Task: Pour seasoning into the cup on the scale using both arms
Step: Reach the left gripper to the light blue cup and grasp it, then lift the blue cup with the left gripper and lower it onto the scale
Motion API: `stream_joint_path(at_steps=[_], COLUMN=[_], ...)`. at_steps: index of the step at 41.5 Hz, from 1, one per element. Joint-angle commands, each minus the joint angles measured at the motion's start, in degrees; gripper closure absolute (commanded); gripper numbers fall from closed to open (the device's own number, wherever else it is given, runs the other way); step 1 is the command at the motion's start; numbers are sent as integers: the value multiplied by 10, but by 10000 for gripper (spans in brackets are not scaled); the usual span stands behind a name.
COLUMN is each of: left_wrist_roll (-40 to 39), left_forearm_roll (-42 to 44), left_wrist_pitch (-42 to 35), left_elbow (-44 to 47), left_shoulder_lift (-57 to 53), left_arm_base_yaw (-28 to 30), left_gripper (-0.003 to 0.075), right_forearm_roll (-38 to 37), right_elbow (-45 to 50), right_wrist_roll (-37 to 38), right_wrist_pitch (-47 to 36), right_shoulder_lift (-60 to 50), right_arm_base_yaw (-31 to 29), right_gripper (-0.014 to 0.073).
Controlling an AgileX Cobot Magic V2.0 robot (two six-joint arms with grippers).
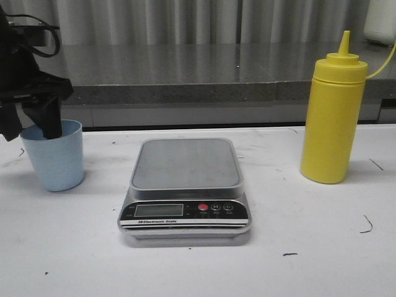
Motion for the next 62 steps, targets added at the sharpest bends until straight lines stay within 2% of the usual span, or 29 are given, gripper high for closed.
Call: stream_joint_path(at_steps=[1, 12, 22, 33, 41, 51, 62], left_wrist_roll=[1, 1, 1, 1, 1, 1, 1], left_forearm_roll=[-3, -3, -3, -3, -12, -11, -11], left_wrist_pitch=[-12, -7, 4, 26, 83, 74, 82], left_elbow=[-21, -21, -21, -64, -143, -189, -246], left_shoulder_lift=[-18, -17, -21, -65, -76, -55, 23], left_arm_base_yaw=[-4, -4, -4, -15, -74, -166, -200], left_gripper=[318, 582, 741, 740, 740, 741, 740], right_forearm_roll=[-9, -9, -9, -9, -9, -9, -9], right_elbow=[-16, -16, -16, -16, -16, -16, -16], right_wrist_roll=[-6, -6, -6, -6, -6, -6, -6], right_wrist_pitch=[-32, -32, -32, -32, -32, -32, -32], right_shoulder_lift=[4, 4, 4, 4, 4, 4, 4], right_arm_base_yaw=[-3, -3, -3, -3, -3, -3, -3], right_gripper=[13, 13, 13, 13, 13, 13, 13])
